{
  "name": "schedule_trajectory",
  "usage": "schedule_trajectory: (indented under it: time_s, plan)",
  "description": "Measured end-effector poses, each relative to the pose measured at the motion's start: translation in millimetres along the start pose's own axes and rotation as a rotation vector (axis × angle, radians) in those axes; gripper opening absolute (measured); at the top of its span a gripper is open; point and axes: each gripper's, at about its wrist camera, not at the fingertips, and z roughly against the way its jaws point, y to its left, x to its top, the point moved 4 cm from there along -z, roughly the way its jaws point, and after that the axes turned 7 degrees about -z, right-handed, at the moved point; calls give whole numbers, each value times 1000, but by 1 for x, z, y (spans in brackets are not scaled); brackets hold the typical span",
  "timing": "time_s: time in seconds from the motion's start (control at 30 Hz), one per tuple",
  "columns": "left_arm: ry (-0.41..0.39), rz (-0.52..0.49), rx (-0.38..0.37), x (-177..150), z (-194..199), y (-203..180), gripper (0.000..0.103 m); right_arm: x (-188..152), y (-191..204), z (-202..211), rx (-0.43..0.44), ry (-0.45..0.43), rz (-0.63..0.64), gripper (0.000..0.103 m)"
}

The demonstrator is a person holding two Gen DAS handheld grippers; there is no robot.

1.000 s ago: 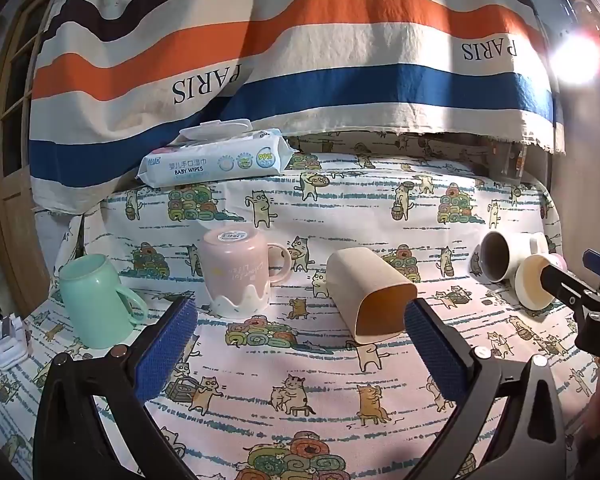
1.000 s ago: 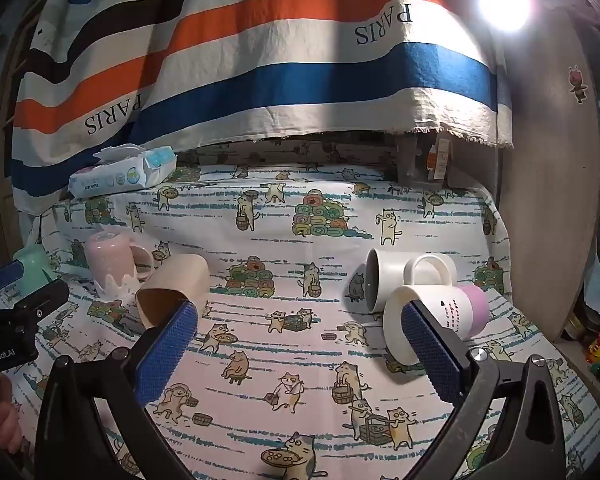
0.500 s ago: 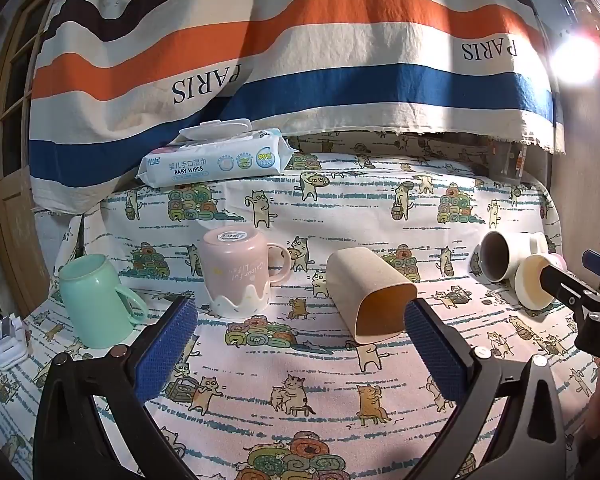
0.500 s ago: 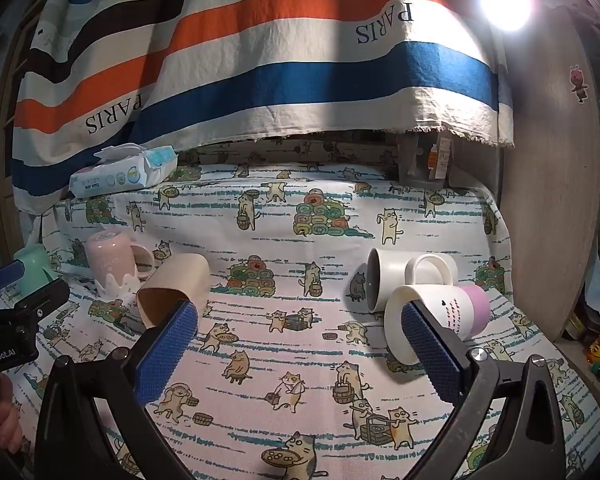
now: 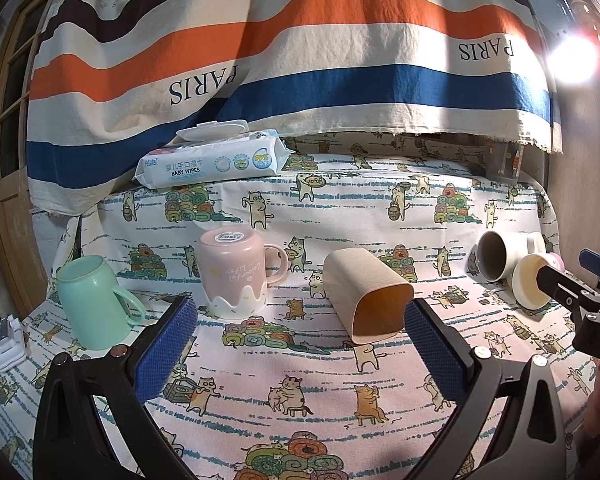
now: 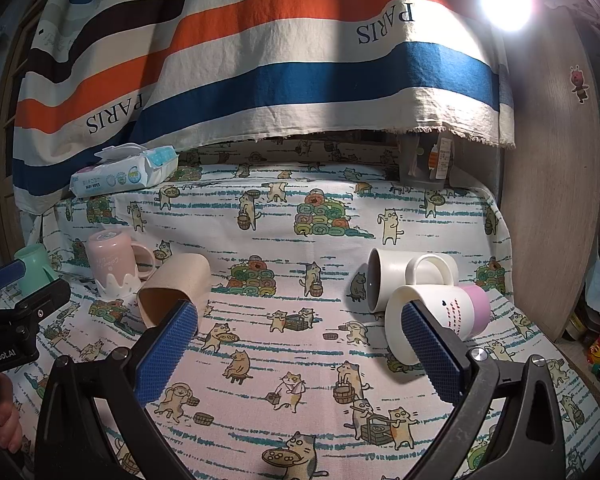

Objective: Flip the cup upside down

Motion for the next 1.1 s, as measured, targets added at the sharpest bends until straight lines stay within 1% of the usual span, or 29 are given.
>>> schedule_trajectory:
  time_s: [0.03, 0.43, 0.5, 1.1]
  plan:
    - [0, -1, 0, 0, 3, -5, 103, 0, 0, 0, 0, 0, 1, 103]
    - [15, 6, 8, -1, 6, -10, 103, -1, 1, 0, 4, 1, 4, 103]
    - [19, 7, 4, 0, -4, -4, 103, 0, 1, 0, 3, 2, 4, 103]
    - [18, 6, 4, 0, -5, 0, 103, 0, 1, 0, 4, 3, 3, 103]
